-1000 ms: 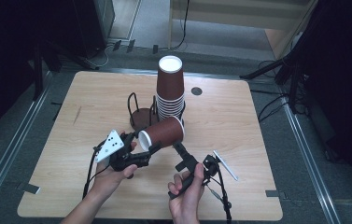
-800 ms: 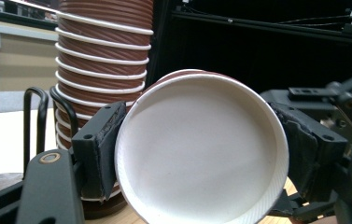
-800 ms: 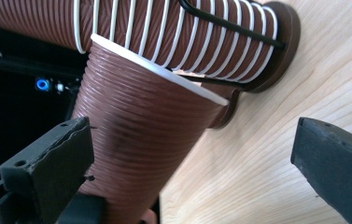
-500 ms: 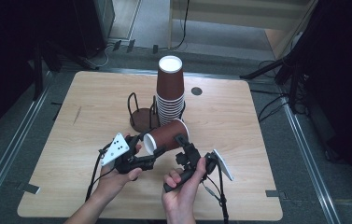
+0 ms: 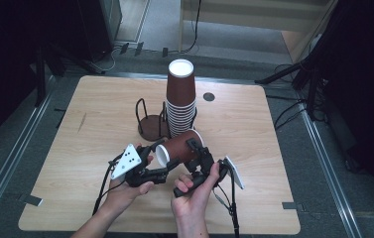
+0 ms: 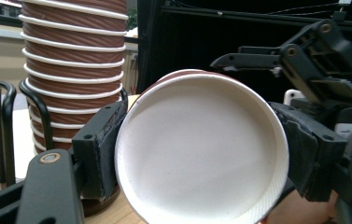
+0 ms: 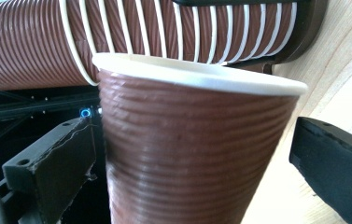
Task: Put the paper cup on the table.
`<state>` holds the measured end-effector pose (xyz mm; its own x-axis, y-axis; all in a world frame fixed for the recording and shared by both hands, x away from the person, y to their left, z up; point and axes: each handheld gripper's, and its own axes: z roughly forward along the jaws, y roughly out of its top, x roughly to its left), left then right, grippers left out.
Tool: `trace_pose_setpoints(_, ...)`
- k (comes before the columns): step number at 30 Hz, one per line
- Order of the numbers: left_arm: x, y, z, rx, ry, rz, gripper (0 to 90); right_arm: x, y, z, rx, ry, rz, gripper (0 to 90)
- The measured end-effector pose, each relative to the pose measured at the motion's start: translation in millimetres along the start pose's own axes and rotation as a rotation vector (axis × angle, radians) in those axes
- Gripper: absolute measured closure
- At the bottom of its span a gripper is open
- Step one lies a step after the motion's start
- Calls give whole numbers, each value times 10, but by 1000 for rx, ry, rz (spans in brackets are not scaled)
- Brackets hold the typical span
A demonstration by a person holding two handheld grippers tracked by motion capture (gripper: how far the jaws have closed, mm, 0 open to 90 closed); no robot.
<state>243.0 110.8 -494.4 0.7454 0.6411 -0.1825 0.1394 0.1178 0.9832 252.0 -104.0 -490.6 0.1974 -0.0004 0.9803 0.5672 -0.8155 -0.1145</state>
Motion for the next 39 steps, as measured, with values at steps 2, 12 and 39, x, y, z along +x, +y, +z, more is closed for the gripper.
trace_pose_setpoints(2,-13,-3,5,-2,-4,3,243,-4,12,19,6,-2,13,3)
trace_pose_setpoints(12,-27,-5,1,1,-15,6,243,-11,64,82,13,-2,22,16)
trace_pose_setpoints(39,-2,58,-142,30,34,-37,0,189,68,163,45,-13,-129,103)
